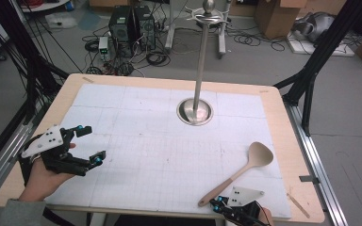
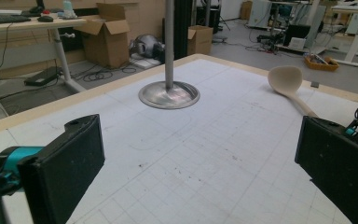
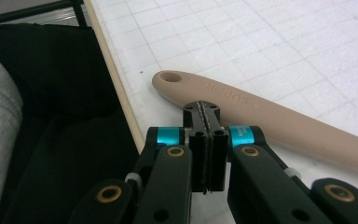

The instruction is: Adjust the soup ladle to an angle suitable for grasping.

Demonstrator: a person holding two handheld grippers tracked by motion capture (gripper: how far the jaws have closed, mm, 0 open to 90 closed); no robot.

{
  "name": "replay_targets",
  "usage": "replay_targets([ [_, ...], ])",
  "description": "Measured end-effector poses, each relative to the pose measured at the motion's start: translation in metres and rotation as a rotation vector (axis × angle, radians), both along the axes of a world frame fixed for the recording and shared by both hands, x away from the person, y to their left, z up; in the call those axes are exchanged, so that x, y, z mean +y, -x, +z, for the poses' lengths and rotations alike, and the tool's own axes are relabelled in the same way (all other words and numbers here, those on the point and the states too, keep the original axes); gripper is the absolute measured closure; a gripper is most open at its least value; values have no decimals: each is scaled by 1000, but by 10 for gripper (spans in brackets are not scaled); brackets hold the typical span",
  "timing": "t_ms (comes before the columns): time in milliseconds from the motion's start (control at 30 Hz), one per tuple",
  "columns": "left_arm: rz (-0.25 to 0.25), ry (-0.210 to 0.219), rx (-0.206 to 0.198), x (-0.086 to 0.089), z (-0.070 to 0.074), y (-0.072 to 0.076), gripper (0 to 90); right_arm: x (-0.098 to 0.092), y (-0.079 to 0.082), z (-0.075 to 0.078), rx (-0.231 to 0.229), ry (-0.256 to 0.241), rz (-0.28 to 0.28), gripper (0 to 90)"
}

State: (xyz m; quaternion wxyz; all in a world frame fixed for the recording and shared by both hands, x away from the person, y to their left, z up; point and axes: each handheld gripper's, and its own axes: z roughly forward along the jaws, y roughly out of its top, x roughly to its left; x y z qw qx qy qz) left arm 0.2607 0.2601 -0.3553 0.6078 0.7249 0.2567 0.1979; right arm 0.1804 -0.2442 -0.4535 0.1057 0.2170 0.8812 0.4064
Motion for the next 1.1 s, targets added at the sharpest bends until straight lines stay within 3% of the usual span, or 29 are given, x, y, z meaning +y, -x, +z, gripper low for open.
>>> replay_targets([
  [500, 21, 2, -3, 10, 0, 6, 18, 18, -13, 0, -36, 13, -5, 900],
  [733, 32, -1, -5, 14, 1, 9, 18, 30, -23, 2, -65, -3, -26, 900],
  [1100, 46, 5, -11, 21, 2, 13, 18, 34, -25, 0, -55, 14, -14, 900],
])
